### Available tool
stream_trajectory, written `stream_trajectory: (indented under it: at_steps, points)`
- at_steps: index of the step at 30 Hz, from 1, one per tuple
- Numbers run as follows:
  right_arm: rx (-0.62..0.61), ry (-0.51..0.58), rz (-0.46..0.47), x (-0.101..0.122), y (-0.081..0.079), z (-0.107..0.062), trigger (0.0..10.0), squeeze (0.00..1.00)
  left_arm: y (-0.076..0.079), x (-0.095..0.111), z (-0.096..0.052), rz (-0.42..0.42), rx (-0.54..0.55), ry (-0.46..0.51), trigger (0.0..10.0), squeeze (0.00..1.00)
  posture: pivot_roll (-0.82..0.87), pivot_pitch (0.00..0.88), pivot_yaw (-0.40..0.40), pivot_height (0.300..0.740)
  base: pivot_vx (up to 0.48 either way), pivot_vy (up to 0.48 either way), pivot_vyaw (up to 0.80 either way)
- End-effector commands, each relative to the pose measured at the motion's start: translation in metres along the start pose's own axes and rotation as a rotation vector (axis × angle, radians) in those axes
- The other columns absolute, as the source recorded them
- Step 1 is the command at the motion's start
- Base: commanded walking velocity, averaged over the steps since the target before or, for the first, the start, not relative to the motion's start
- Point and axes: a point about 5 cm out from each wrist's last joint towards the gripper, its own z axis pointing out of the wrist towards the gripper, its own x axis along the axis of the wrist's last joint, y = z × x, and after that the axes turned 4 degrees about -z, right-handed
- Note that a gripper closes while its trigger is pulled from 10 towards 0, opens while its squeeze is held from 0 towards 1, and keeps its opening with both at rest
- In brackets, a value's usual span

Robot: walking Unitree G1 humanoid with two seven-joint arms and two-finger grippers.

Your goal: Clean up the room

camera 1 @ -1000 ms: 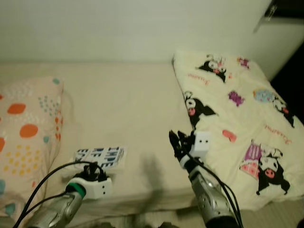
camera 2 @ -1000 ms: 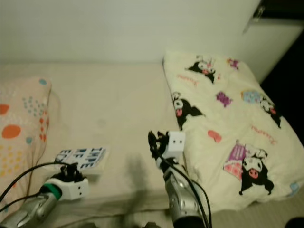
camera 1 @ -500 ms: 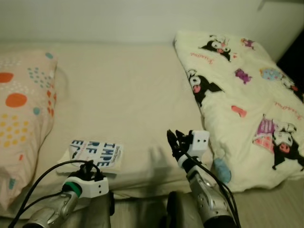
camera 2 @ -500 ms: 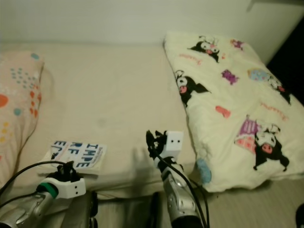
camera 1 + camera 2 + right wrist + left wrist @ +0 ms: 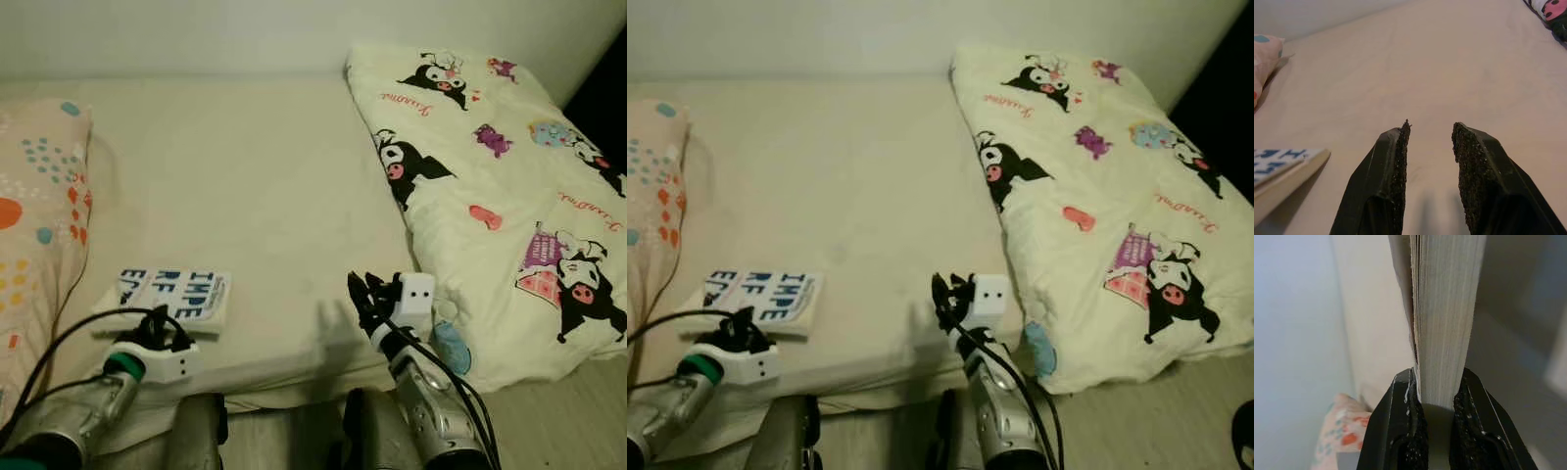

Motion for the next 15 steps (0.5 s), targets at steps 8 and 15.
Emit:
stream_trajectory:
  at_steps: [8, 15]
  points:
    - [0.004, -0.028, 0.002, -0.004, 0.001, -0.006, 10.0, 0.0, 0.006, 0.013, 0.006, -0.12, -0.04, 0.043, 10.0, 0.0, 0.06, 0.134, -0.057, 0.601, 0.0, 0.0, 0.0]
    - [-0.01, -0.021, 0.0, -0.001, 0.004, -0.006, 10.0, 0.0, 0.022, 0.029, 0.003, -0.24, -0.106, 0.013, 10.0, 0.0, 0.05, 0.129, -0.046, 0.601, 0.0, 0.0, 0.0]
